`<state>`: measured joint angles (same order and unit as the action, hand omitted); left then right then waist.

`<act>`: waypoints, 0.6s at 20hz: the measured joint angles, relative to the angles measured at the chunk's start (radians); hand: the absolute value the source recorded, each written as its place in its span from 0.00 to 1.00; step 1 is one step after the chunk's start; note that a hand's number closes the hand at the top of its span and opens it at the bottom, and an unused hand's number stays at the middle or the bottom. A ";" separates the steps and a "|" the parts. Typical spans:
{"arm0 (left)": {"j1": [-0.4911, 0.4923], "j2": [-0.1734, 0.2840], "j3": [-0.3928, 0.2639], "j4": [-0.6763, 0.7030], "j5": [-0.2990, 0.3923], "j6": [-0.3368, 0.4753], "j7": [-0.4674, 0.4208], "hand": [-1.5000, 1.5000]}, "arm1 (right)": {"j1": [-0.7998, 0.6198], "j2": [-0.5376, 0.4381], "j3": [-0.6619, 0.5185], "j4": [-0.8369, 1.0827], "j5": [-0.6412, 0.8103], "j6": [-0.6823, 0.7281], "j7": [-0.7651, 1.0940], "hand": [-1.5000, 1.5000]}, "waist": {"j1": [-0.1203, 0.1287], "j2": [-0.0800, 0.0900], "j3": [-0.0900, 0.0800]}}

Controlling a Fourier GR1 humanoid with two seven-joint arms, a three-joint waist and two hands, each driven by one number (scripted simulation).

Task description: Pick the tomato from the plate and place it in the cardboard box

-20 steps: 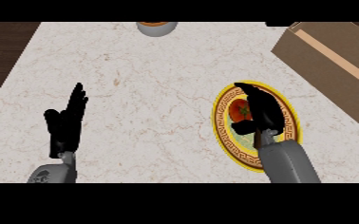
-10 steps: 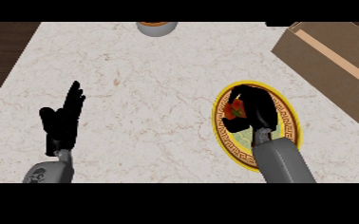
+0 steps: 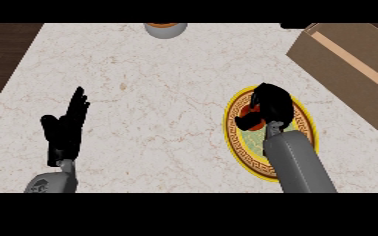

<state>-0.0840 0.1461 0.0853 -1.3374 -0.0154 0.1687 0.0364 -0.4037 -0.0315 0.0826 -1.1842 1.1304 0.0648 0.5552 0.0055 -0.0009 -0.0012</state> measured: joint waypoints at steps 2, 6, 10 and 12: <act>-0.006 -0.009 -0.004 0.009 -0.006 0.005 0.000 0.50 | -0.029 0.002 0.009 -0.024 0.010 0.043 0.061 1.00 | -0.002 0.000 0.001; 0.015 -0.014 -0.010 -0.022 -0.012 0.007 0.013 0.50 | -0.053 -0.015 0.019 -0.110 0.033 0.104 0.113 1.00 | -0.003 0.000 0.001; 0.022 -0.017 -0.007 -0.014 -0.014 0.008 -0.003 0.50 | -0.078 -0.016 0.038 -0.273 0.053 0.177 0.185 1.00 | -0.008 -0.002 0.001; 0.020 -0.015 -0.003 -0.007 -0.014 0.007 -0.008 0.50 | -0.109 -0.014 0.035 -0.350 0.058 0.213 0.225 1.00 | -0.010 -0.003 0.001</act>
<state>-0.0639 0.1306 0.0824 -1.3445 -0.0294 0.1758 0.0286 -0.5124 -0.0457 0.1178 -1.5342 1.1880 0.2778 0.7801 -0.0046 -0.0039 -0.0005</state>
